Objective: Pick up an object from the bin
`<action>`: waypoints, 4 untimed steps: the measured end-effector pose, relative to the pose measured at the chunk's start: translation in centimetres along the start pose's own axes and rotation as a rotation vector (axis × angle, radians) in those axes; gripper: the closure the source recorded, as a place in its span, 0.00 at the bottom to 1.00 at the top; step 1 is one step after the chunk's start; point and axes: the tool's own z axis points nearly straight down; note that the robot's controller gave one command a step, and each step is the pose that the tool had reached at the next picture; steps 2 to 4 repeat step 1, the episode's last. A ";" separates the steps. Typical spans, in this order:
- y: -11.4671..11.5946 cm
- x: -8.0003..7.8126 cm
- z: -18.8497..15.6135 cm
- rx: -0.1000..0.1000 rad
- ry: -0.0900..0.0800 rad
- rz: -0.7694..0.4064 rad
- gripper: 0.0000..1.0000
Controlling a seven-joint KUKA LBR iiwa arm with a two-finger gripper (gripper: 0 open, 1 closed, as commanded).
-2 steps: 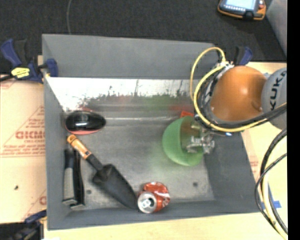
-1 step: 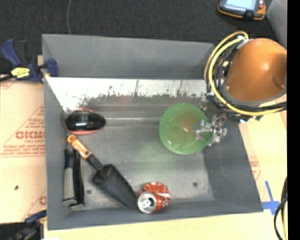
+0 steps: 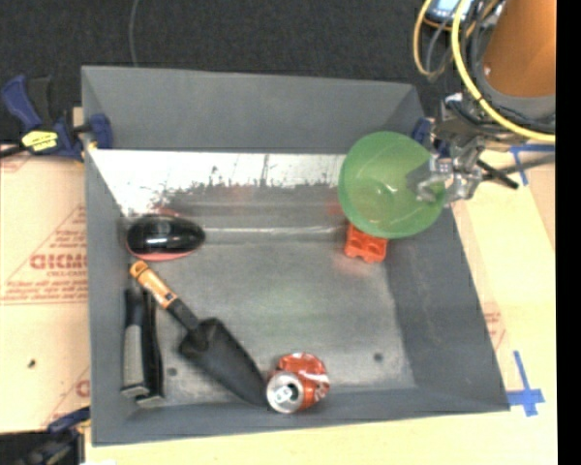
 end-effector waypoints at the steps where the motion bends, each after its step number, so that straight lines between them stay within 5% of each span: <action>1: 6.7 -0.6 9.1 -0.011 0.004 0.321 1.00; 4: 6.7 -0.6 9.1 -0.011 0.004 0.321 1.00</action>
Offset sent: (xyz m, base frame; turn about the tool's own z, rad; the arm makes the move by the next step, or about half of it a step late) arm -0.0148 0.0088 -0.0382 0.0566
